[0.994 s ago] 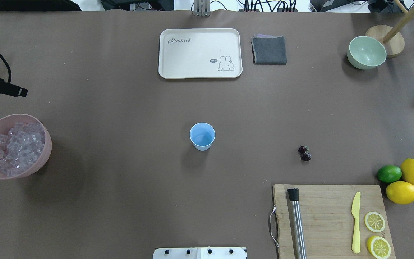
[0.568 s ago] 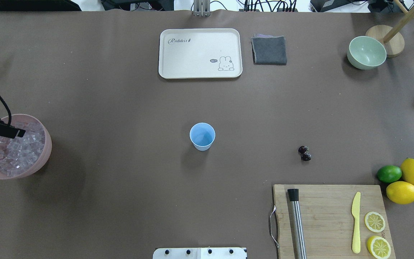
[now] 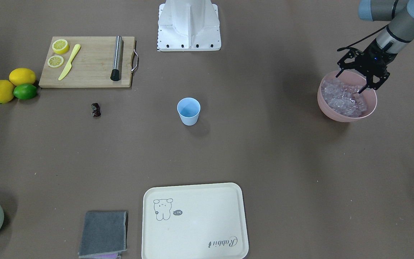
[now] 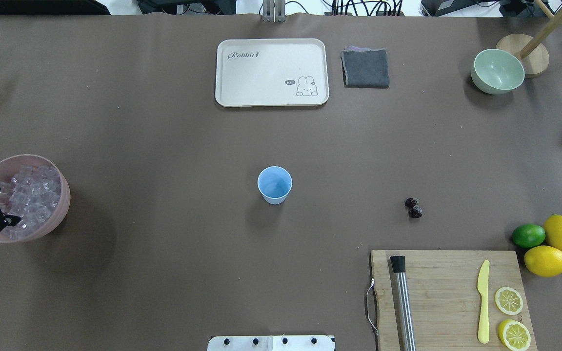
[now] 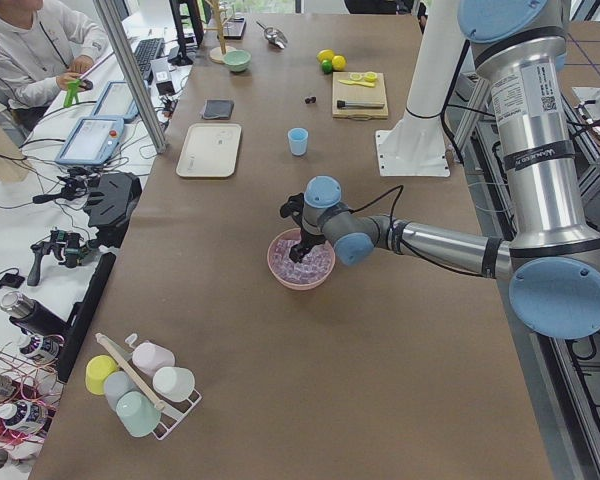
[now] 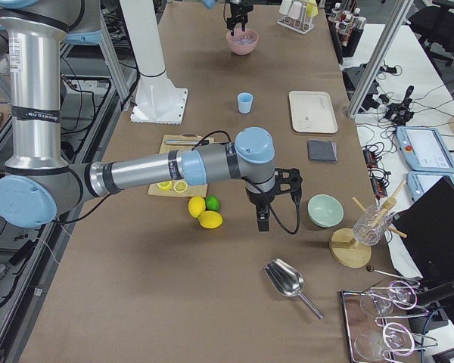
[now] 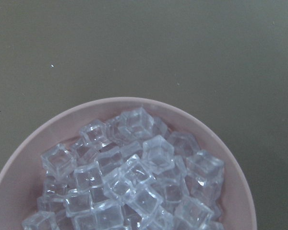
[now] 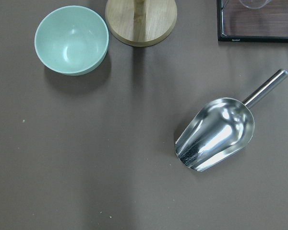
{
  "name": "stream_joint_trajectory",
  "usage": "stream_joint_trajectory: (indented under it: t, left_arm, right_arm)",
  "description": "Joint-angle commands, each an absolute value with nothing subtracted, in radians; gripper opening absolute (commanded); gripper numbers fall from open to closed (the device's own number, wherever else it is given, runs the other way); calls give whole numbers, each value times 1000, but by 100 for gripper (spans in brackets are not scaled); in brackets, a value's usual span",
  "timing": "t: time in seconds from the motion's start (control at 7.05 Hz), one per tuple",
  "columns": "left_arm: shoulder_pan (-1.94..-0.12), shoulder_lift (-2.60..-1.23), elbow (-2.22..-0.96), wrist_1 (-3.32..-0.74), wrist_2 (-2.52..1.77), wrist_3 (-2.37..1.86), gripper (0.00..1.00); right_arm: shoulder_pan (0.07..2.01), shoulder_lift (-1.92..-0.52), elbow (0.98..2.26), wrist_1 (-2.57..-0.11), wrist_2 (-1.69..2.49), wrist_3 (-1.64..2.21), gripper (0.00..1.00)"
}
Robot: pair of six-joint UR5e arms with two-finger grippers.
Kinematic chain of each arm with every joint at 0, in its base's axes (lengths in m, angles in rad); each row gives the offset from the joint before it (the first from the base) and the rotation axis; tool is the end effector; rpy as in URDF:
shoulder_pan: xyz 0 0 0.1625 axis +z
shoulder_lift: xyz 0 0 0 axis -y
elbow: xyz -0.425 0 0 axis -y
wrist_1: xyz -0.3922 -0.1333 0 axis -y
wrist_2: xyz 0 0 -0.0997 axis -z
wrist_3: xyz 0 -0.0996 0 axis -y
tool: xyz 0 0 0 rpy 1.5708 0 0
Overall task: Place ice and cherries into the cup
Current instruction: 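Lower the left gripper into the ice bowl and grasp an ice cube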
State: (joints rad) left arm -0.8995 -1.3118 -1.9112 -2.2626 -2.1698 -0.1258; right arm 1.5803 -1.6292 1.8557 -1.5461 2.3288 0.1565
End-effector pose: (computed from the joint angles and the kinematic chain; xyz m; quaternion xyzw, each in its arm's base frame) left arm 0.1952 -0.3697 0.5307 0.2260 0.3917 0.3455 0.8223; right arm 0.0693 -0.4713 0.5440 0.0891 -0.3746 0.0302 0.9224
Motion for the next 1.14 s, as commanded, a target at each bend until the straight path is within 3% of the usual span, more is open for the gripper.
stream_joint_trajectory:
  t: [0.0,0.57,0.99]
  left_arm:
    - [-923,-1308,-1862,-2261,-2169,-12,97]
    - [-920,-1302,-1835,-2261,-2138,34,84]
    - [-907,-1304,-1836,-2261,-2134,34,82]
  right_arm:
    - [1580,-1629,1855,-1546,2329,156,100]
    - [1580,-1629,1852,-1546,2329,156,100]
    - [1580,-1629,1850,-1546,2327,156,100]
